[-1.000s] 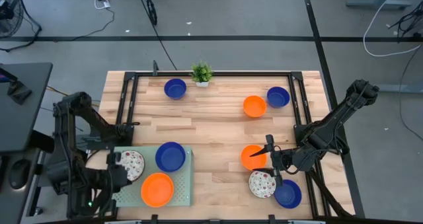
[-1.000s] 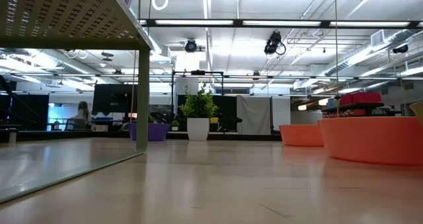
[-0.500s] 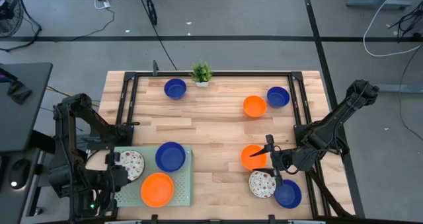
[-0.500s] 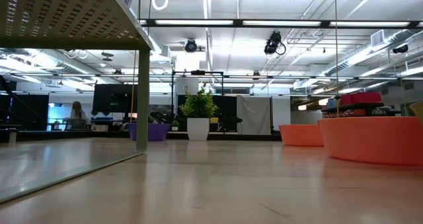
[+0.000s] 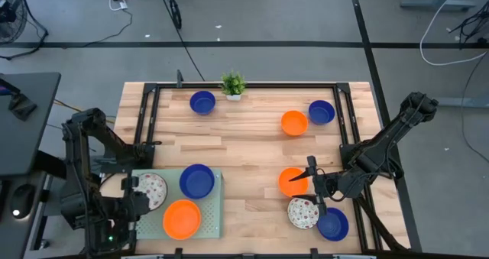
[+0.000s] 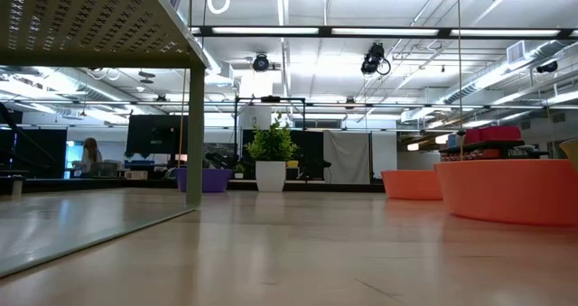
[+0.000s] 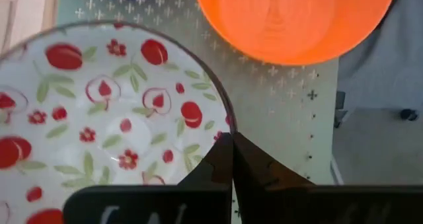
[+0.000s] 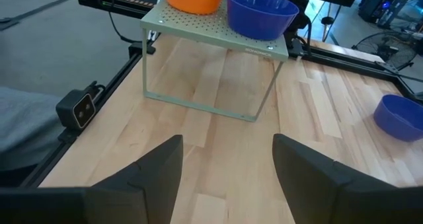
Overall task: Pick & Place Mini bowls
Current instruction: Stack the white bowl on top of the white bowl on the shelf
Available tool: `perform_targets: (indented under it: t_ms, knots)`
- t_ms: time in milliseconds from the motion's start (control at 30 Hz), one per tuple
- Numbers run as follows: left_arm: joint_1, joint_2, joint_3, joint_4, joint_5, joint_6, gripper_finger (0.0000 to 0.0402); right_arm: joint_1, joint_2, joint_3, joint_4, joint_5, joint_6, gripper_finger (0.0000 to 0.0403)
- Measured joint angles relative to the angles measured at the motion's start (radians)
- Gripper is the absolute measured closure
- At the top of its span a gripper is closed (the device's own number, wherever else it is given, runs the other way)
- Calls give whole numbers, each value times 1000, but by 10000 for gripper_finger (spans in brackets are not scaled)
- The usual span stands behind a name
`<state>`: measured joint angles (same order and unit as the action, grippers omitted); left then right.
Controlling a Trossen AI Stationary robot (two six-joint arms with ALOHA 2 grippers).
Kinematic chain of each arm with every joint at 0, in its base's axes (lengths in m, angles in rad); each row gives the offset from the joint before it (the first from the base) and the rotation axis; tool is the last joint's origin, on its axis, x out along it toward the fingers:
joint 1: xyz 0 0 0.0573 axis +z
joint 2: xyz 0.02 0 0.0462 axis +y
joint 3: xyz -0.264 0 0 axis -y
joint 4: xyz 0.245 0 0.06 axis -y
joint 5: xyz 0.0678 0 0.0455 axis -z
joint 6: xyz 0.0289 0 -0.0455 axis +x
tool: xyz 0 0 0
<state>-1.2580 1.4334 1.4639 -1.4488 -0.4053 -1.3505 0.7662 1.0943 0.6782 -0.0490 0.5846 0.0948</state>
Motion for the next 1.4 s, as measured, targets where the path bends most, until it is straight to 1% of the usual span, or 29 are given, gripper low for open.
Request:
perform_targets:
  t_ms: [267, 367, 433, 500, 533, 667, 733, 800, 933, 967, 1067, 1200, 1300, 1400]
  knots:
    - [0, 0, 33, -9, -28, 17, 398, 0, 0, 0, 0, 0, -3, 167]
    - [0, 0, 59, -14, -85, 20, 398, 0, 0, 0, 1, 0, -6, 167]
    - [-1, 0, 80, -52, -150, -32, 398, 0, 0, 0, 1, 0, -6, 167]
    - [4, -2, 93, -119, -201, -127, 398, 0, 0, 0, 1, 0, -6, 167]
    - [14, -5, 90, -129, -207, -166, 398, 0, 0, 0, 1, 0, -6, 167]
    - [73, -35, 47, -122, -200, -179, 399, 0, 0, 0, 1, 0, -6, 167]
    - [118, -42, 14, -124, -182, -156, 399, 0, 0, 0, 1, 0, -7, 167]
    - [166, -44, -13, -122, -138, -139, 399, 0, 0, 0, 0, 0, -7, 167]
    - [240, -47, -49, -123, 1, -77, 399, 0, 0, 0, 0, 1, -9, 167]
    - [251, -47, -49, -122, 20, -61, 398, 0, 0, 0, 0, 1, -9, 167]
    - [262, -47, -49, -122, 35, -53, 397, 0, 0, 0, -3, 1, -11, 167]
    - [261, -47, -49, -117, 89, -83, 399, 0, 0, 0, -4, 1, -10, 167]
    - [261, -47, -49, -67, 112, -67, 398, 0, 0, 0, -4, 1, -9, 167]
    - [261, -47, -49, -17, 112, -24, 398, 0, 0, 0, -4, 1, -9, 167]
